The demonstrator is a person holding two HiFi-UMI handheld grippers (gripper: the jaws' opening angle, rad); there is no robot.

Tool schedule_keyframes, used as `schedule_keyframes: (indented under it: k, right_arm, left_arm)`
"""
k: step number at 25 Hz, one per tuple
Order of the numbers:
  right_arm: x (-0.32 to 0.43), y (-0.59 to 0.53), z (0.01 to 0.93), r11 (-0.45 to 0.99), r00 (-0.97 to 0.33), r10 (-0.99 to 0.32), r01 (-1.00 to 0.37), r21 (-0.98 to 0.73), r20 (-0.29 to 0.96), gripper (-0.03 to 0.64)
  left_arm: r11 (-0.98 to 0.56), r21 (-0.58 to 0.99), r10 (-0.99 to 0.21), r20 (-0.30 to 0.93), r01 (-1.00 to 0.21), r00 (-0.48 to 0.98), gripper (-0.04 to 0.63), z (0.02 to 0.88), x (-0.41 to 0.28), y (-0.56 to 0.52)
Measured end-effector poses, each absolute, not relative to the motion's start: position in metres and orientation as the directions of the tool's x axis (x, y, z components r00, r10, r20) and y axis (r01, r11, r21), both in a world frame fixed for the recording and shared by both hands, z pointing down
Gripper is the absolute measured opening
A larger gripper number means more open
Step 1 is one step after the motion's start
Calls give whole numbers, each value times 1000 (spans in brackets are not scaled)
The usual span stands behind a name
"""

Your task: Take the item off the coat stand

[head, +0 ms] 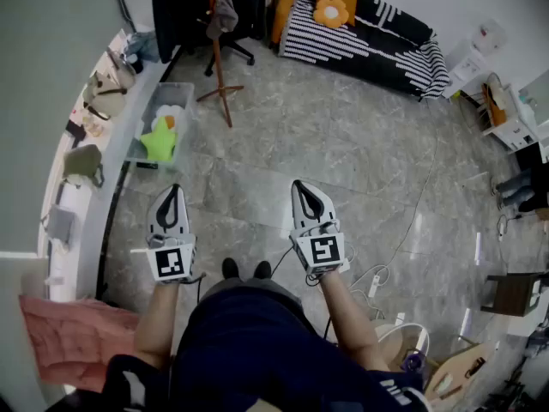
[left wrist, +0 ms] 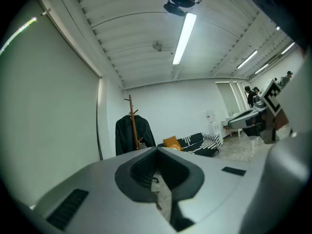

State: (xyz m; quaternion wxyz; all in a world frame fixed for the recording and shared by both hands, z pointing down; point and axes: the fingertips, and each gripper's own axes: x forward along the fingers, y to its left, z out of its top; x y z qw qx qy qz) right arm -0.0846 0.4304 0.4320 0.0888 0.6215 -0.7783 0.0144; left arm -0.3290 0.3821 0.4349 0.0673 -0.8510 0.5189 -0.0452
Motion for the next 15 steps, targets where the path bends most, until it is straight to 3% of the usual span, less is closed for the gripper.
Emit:
schedule_keyframes:
  k: [15]
  right_arm:
    - [-81, 439, 446, 229, -214, -968, -967, 111, 133, 17]
  left_arm:
    - [-454, -175, -888, 6, -874, 460, 22, 440, -328, 387]
